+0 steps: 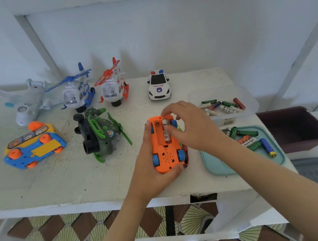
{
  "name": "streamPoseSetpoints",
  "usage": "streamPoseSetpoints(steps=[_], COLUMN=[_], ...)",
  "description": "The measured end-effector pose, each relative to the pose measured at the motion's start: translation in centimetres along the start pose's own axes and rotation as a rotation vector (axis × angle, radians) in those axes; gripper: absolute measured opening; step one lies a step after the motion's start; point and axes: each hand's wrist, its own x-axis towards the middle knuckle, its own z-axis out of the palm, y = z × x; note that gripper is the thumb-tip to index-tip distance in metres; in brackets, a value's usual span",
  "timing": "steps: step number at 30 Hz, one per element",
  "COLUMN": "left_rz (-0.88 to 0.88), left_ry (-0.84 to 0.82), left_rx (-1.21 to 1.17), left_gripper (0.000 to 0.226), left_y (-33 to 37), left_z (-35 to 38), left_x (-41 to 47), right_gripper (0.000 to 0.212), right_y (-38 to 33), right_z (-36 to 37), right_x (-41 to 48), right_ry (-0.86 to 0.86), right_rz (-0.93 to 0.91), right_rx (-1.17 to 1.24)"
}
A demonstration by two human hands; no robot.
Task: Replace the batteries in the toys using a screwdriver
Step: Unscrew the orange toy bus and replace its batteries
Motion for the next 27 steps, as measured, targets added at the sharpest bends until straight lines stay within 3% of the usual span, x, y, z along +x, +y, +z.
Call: streamPoseSetpoints(steps=[8, 16, 21, 27], left_rz=[-0.015, -0.012, -0.006, -0.012], left_ry=[-0.006, -0.015, -0.003, 0.005], left_rx=[-0.014, -0.004, 0.024, 0.015], left_gripper=[0.107, 0.107, 0.108, 0.108], left_y=[0.2, 0.4, 0.4, 0.6], left_z=[0.0, -0.1, -0.1, -0.2], left_x=[-0.1, -0.1, -0.1, -0.3], right_gripper=[0.026, 0.013, 0.019, 0.036], right_y=[-0.2, 0.2, 0.3, 0.7], right_z=[0.1, 0.6, 1.2, 1.2], right_x=[-0.4, -0.8, -1.6, -2.2], right_ry=[0.050, 0.109, 0.144, 0.066], right_rz=[0.002, -0.064, -0.071, -0.027], right_rx=[0.007, -0.014, -0.021, -0.002])
